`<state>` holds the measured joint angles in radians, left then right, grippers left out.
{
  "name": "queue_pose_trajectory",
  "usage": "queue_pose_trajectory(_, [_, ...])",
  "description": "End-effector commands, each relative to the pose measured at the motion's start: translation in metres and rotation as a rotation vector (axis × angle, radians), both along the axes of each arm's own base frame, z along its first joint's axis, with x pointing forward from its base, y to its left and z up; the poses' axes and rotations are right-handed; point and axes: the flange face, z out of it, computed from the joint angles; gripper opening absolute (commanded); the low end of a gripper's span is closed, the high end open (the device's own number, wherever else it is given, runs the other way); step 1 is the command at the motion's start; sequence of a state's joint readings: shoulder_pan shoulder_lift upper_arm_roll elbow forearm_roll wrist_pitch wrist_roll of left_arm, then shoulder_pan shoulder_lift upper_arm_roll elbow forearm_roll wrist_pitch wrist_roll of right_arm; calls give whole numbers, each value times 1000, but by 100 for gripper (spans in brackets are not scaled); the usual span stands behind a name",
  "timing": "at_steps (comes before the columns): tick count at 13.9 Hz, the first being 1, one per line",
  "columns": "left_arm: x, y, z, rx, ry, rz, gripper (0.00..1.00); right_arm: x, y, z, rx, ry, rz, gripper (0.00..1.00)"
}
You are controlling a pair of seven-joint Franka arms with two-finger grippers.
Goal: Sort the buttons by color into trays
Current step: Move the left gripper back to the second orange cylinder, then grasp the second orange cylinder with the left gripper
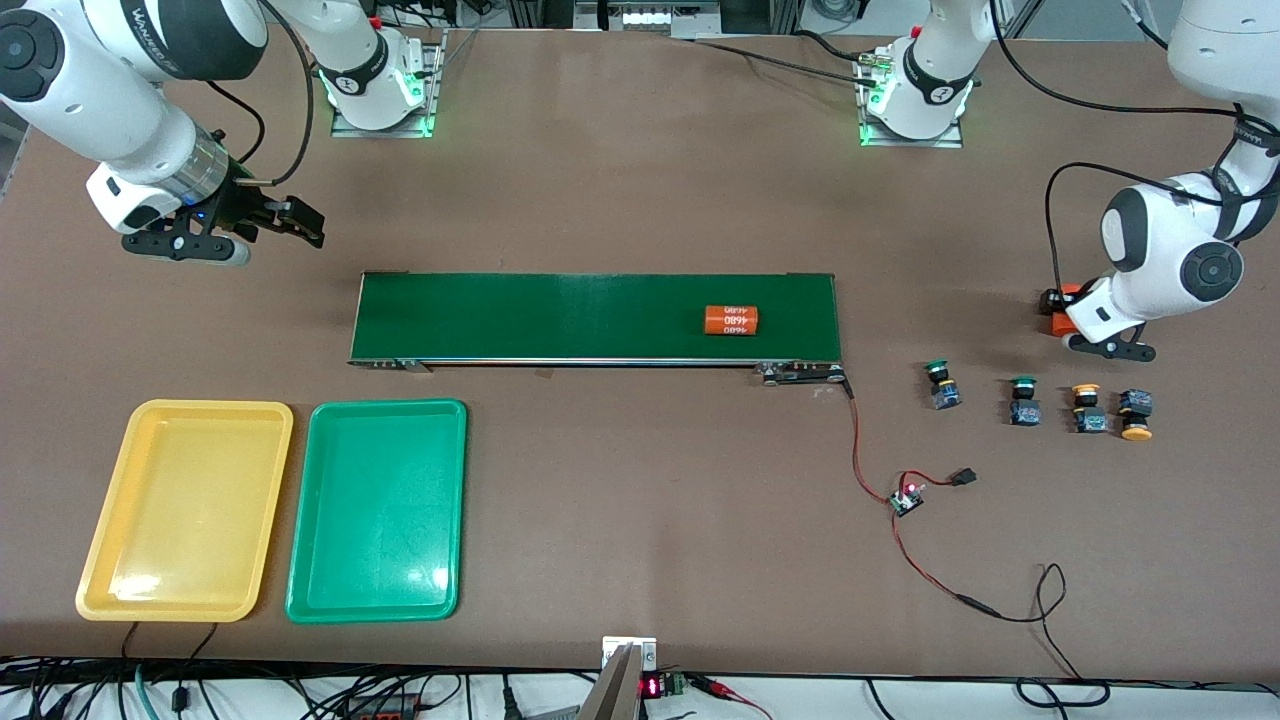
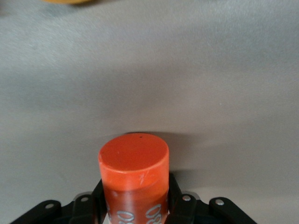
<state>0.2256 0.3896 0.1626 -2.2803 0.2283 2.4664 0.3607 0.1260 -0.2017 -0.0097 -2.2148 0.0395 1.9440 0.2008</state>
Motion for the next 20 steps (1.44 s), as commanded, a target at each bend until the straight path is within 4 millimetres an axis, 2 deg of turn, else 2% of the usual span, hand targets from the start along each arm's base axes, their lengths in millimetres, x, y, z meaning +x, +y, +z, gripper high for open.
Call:
queue_pose_trajectory(1, [15,-11,38,-4,-33,-35,16,2,-2,2,7,5,-3,100])
queue_pose_trajectory(4, [50,-63,78,-31,41,-128,18,3,-3,2,7,5,-4,100])
queue_pose_trajectory(6, [69,-117,102,-57,107,-208,25,3,-3,2,7,5,-4,100])
queue_pose_trajectory(8, [77,-182,126,-84,135,-346,24,3,-4,2,7,5,-6,100])
queue_pose_trajectory(9, [80,-208,131,-107,131,-445,24,3,-6,2,7,5,-9,100])
queue_pose_trajectory(13, [80,-275,133,-319,106,-784,20,3,-7,1,8,6,2,100])
queue_pose_trajectory(16, [76,-331,131,-369,71,-1025,19,3,-7,1,8,6,2,100])
queue_pose_trajectory(19, [60,-401,134,-383,40,-1214,18,3,-7,1,8,6,2,100])
queue_pose_trajectory(20, [56,-411,131,-382,25,-1238,19,3,-7,1,8,6,2,100])
